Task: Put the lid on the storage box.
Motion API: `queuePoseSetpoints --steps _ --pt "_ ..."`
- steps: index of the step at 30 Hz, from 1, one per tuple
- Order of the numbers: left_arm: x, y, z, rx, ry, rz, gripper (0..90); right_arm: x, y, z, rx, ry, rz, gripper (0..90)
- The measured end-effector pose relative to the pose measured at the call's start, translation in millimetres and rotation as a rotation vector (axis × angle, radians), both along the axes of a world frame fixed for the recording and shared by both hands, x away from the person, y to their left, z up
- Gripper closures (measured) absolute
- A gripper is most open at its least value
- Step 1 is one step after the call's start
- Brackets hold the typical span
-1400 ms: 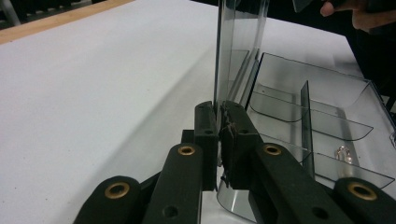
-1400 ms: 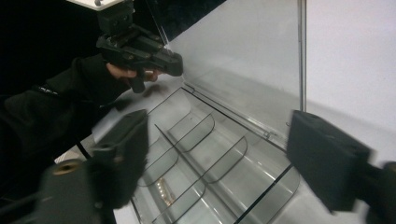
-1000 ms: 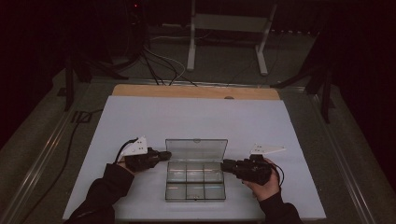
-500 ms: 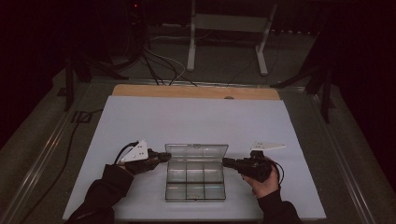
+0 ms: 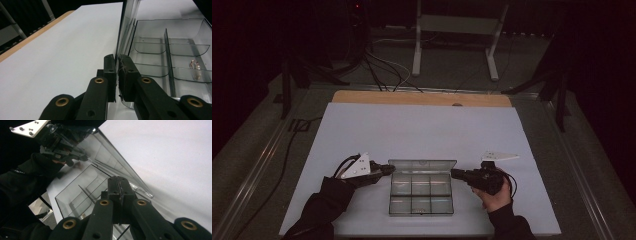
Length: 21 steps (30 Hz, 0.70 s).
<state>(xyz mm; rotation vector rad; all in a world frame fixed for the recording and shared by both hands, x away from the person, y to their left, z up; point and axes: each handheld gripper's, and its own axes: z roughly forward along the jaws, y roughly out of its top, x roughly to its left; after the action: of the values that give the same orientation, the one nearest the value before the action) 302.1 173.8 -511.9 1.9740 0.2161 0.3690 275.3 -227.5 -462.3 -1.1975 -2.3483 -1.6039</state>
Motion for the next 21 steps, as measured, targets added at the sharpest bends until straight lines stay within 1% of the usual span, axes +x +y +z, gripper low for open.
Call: queuePoseSetpoints --steps 6,9,10,12,13,15,19,21 --pt "-2.2 0.4 0.1 0.014 -0.013 -0.004 85.8 -0.6 0.4 -0.5 -0.004 0.000 0.001 90.0" --pt "-2.2 1.3 0.3 0.013 -0.003 -0.007 85.2 -0.7 0.5 -0.7 -0.003 0.002 0.002 90.0" --pt "-2.3 1.7 0.6 0.012 0.006 -0.009 84.1 -0.8 0.6 -0.7 -0.003 0.004 0.002 90.0" --pt "-3.3 2.6 1.9 0.028 0.009 -0.007 77.6 -0.9 0.8 -0.9 -0.002 0.003 0.003 90.0" --pt "-3.5 4.1 2.8 0.026 0.016 -0.007 77.4 -1.0 0.8 -1.0 -0.003 0.002 0.002 90.0" --pt "-3.7 7.9 4.5 0.004 0.047 -0.001 73.0 -1.2 1.0 -1.2 -0.002 0.003 0.006 90.0" --pt "-5.7 16.7 7.4 -0.014 0.097 0.016 63.6 -1.7 1.4 -1.5 -0.003 0.004 0.007 90.0" --pt "-6.9 22.3 8.7 -0.028 0.120 0.026 60.7 -1.8 1.3 -1.6 -0.003 0.004 0.008 90.0"
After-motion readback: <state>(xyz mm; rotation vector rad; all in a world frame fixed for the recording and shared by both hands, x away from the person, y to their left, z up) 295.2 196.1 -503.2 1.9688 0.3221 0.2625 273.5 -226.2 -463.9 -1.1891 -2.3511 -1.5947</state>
